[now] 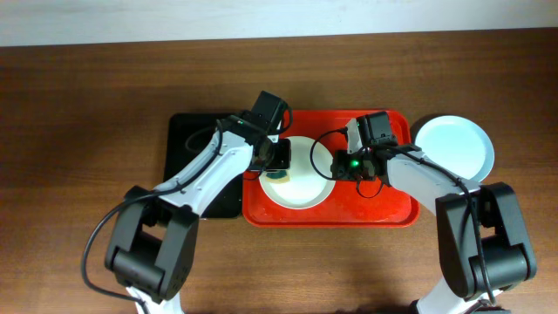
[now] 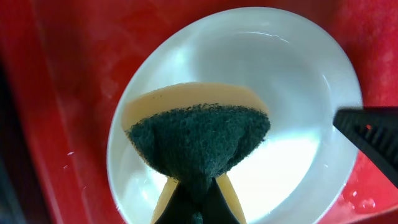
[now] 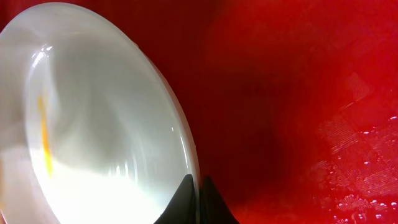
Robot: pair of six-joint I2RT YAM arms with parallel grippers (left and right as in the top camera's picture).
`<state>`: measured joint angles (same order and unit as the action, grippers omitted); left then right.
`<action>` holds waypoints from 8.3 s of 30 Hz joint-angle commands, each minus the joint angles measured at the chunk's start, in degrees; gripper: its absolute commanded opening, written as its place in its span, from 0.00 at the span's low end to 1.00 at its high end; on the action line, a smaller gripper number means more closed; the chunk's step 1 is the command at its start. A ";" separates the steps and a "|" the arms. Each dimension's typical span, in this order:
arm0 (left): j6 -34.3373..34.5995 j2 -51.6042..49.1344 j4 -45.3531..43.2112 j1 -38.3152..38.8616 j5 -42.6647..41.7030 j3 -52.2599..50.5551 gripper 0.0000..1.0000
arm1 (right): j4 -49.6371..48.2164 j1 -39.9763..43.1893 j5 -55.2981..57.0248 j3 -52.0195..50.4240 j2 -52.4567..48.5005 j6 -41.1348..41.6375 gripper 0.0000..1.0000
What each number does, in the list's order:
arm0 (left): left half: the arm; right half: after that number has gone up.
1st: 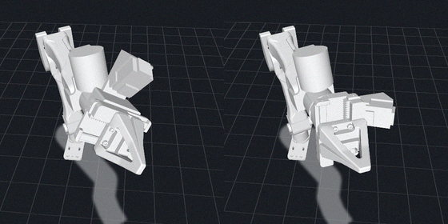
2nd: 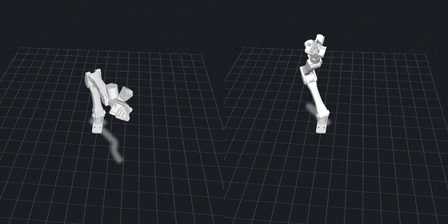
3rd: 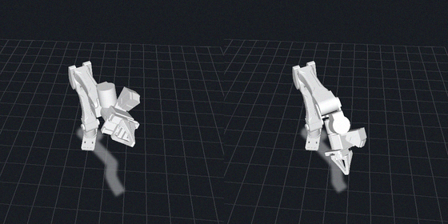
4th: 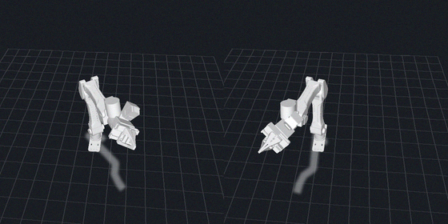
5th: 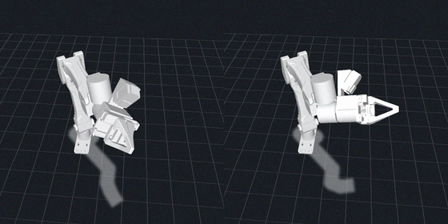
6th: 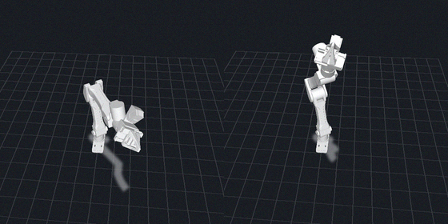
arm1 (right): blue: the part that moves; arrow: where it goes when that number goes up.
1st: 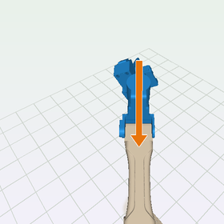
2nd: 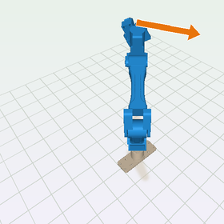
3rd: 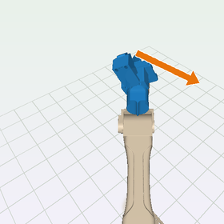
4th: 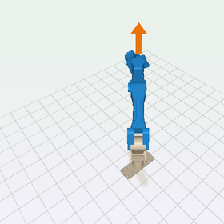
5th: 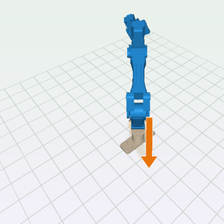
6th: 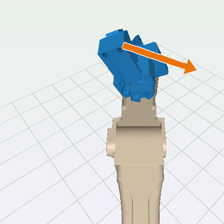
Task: Clean dirty plates on tray and stack at the side
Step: 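Carry the sponge right onto the white plate held by the right gripper, then scrub the white plate surface with the sponge in the left gripper, then place the sponge on the black tray and retract the left arm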
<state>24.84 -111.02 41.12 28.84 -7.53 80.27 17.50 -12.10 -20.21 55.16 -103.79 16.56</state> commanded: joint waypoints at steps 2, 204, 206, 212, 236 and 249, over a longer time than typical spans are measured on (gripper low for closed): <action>3.69 -4.00 -0.48 -0.07 0.50 0.87 0.00 | -0.20 -0.37 0.33 -0.57 -0.52 0.24 0.04; 0.17 -1.88 -14.03 1.88 -2.23 -11.34 0.00 | -0.44 -0.37 0.28 -0.57 -0.52 0.24 0.04; 0.17 -1.88 -14.60 1.79 -4.46 -11.34 0.00 | -0.42 -0.37 0.28 -0.57 -0.52 0.24 0.04; 0.17 -1.88 -15.82 2.29 -6.84 -11.34 0.00 | -0.39 -0.37 0.28 -0.57 -0.52 0.24 0.04; -6.82 16.65 -4.04 -15.30 -7.52 -10.14 0.00 | -0.35 -0.37 0.31 -0.57 -0.52 0.24 0.04; -11.74 16.65 2.05 -21.29 -1.11 -10.16 0.00 | -0.37 -0.37 0.31 -0.57 -0.52 0.24 0.04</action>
<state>14.92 -95.44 42.98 8.05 -12.16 69.84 17.28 -12.27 -19.59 54.89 -103.85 16.69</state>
